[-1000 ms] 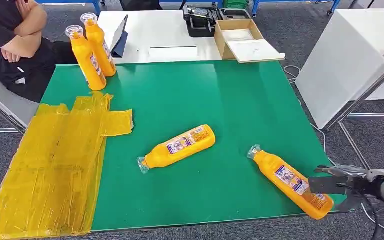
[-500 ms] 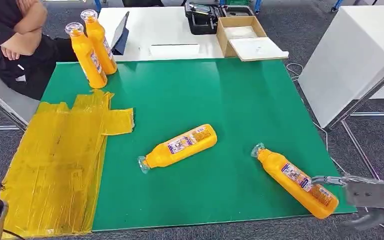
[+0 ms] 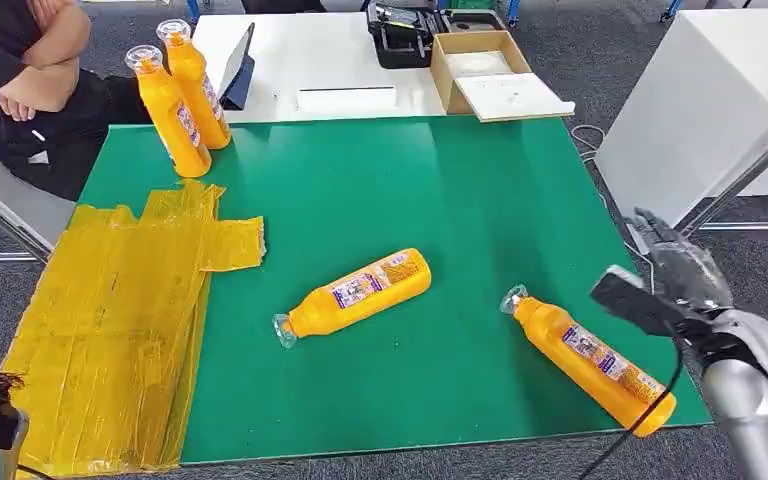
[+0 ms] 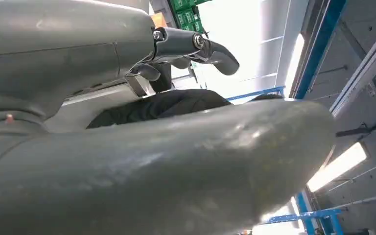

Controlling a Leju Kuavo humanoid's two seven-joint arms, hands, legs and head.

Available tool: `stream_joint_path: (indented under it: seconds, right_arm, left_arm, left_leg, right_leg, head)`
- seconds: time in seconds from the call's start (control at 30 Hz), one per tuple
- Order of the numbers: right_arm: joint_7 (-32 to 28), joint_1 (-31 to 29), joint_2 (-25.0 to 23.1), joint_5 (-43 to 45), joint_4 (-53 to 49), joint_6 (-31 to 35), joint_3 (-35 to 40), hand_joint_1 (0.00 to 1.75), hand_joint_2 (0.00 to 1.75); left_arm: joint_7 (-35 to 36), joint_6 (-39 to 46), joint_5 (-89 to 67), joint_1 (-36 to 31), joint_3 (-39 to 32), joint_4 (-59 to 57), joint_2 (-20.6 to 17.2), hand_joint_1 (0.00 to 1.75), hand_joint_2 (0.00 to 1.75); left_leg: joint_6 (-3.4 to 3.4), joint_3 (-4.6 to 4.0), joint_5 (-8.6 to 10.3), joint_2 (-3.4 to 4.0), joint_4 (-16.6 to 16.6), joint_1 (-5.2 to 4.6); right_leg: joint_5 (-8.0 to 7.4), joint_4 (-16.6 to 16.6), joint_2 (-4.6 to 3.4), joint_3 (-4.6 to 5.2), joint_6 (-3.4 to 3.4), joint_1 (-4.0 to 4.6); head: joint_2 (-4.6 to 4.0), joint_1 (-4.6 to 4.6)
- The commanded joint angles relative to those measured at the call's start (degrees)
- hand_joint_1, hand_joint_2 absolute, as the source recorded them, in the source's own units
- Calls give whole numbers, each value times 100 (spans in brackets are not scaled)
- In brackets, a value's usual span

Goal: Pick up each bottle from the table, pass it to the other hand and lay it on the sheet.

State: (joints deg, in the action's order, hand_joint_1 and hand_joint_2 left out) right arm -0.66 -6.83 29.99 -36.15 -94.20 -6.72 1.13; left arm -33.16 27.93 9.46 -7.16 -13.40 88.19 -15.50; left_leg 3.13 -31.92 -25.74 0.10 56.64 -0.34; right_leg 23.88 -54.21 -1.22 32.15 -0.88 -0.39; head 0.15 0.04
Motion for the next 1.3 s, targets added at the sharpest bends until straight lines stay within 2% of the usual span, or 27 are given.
stream_joint_path:
  seconds: [0.03,0.17,0.37,0.47,0.7,0.87,1.03,1.07,1.3]
  right_arm:
    - [147,22,-755,-151,-326,52,669,0,175]
    - [368,68,-1047,-280,-387,-33,1035,0,175]
    - [368,68,-1047,-280,-387,-33,1035,0,175]
    - [435,-36,-1055,69,-336,-152,1417,0,175]
    - [1077,262,-1002,-210,-793,-168,1832,0,175]
    - [1374,518,-1161,-535,-766,-5,1900,0,175]
    - [1715,627,-1216,-968,-632,151,1911,0,175]
    - [1761,652,-1241,-1046,-644,208,1857,0,175]
    - [2089,774,-1557,-1959,-822,94,1369,0,175]
  left_arm:
    - [52,8,-30,15,-176,129,318,0,0]
    - [111,-73,-95,-160,-73,4,352,0,0]
    - [111,-73,-95,-160,-73,4,352,0,0]
    - [139,-87,-98,-388,154,-263,276,0,0]
    - [171,-32,-82,-502,258,-313,350,0,0]
    - [204,-5,-114,-498,294,-294,378,0,0]
    - [204,49,-114,-468,293,-296,352,0,0]
    - [205,62,-109,-450,279,-285,359,0,0]
    - [209,182,-134,-357,194,-159,465,0,0]
  left_leg:
    - [-22,19,-4,3,-10,0]
    - [-23,12,2,-1,-14,4]
    - [-20,5,3,-5,-11,6]
    - [-26,7,4,-14,-9,-1]
    - [-19,-4,6,-17,-7,-4]
    - [-27,10,6,-33,-11,-3]
    - [-19,0,5,-20,-9,-2]
    - [-36,18,3,-26,-13,-6]
    - [-23,2,4,-21,-9,-4]
  right_leg:
    - [5,5,5,-16,9,-2]
    - [5,4,14,-17,16,0]
    - [4,3,17,-12,15,2]
    - [9,-3,25,-12,15,-3]
    - [9,-6,25,-5,13,-5]
    - [13,-1,43,-14,16,-5]
    - [8,-1,27,-5,13,-10]
    - [15,-3,40,-22,18,-14]
    - [10,-3,30,-4,14,-14]
  head:
    - [0,2]
    - [0,4]
    - [0,4]
    - [0,2]
    - [0,-2]
    - [0,2]
    - [0,2]
    - [0,2]
    - [0,2]
